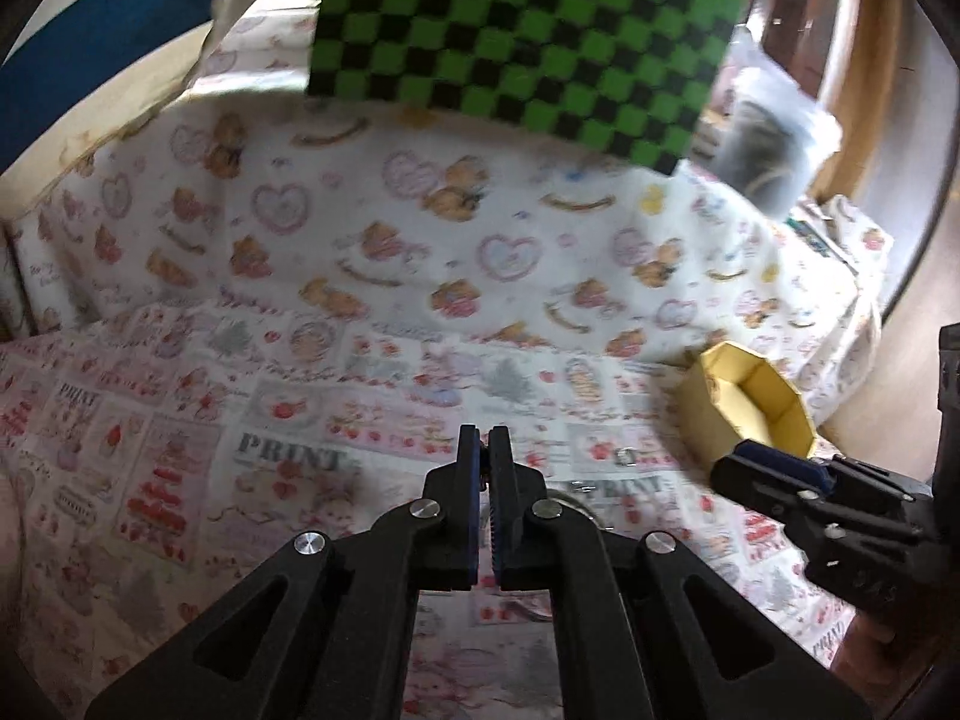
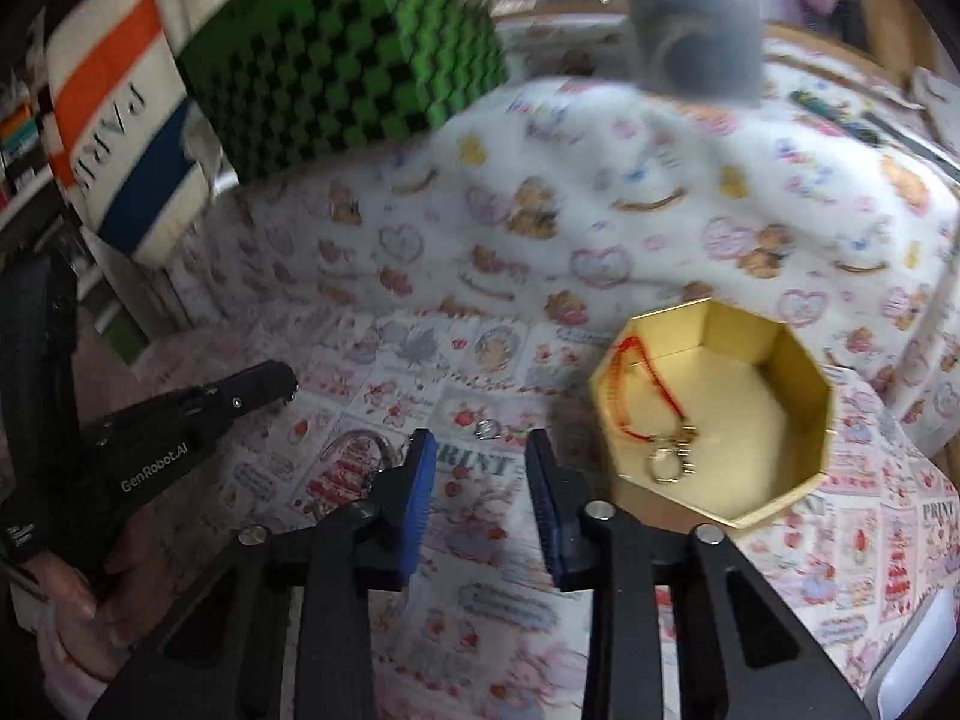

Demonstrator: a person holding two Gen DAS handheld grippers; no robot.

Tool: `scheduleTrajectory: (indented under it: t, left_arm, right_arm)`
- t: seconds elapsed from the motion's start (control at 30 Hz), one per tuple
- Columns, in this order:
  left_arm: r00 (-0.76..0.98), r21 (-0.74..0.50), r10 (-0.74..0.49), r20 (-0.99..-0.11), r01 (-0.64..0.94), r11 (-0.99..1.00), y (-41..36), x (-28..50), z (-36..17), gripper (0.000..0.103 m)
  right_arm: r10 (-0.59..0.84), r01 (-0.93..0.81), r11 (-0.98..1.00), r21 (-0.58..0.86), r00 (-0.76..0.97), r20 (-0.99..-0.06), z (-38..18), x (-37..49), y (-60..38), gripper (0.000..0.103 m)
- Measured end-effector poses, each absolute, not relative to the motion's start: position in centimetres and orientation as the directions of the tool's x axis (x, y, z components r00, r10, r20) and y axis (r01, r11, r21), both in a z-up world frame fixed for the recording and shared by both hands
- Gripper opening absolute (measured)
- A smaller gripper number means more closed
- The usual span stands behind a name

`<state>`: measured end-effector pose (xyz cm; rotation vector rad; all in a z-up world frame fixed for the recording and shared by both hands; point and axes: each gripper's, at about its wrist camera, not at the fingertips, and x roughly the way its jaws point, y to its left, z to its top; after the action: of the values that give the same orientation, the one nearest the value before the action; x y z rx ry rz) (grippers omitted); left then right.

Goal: Organize jewelry
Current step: 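Lift the piece with the left tool while the right tool grasps a small silver ring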

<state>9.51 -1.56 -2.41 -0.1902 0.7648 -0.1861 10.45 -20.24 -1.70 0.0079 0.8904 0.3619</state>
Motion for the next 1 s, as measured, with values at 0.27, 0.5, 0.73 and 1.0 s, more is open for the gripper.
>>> scheduleTrajectory:
  t: [0.27,0.5,0.73,1.0]
  left_arm:
    - [0.707,-0.249,-0.219,-0.672,0.062,0.967,-0.7,9.6,-2.4,0.002]
    - [0.71,-0.238,-0.191,-0.678,0.034,0.971,-0.1,9.8,-2.4,0.002]
    - [0.702,-0.201,-0.168,-0.692,0.036,0.979,-1.0,10.1,-3.0,0.002]
    - [0.731,-0.167,-0.155,-0.665,0.056,0.984,-1.6,9.3,-2.2,0.002]
  right_arm:
    - [0.165,-0.256,0.966,0.027,0.534,-0.829,-4.3,13.6,-16.8,0.021]
    - [0.079,-0.24,0.968,-0.066,0.547,-0.833,-5.4,14.8,-15.8,0.019]
    - [0.022,-0.23,0.965,-0.129,0.556,-0.831,-5.7,14.8,-14.9,0.014]
    - [0.097,-0.246,0.967,-0.066,0.595,-0.798,-4.6,11.2,-16.3,0.014]
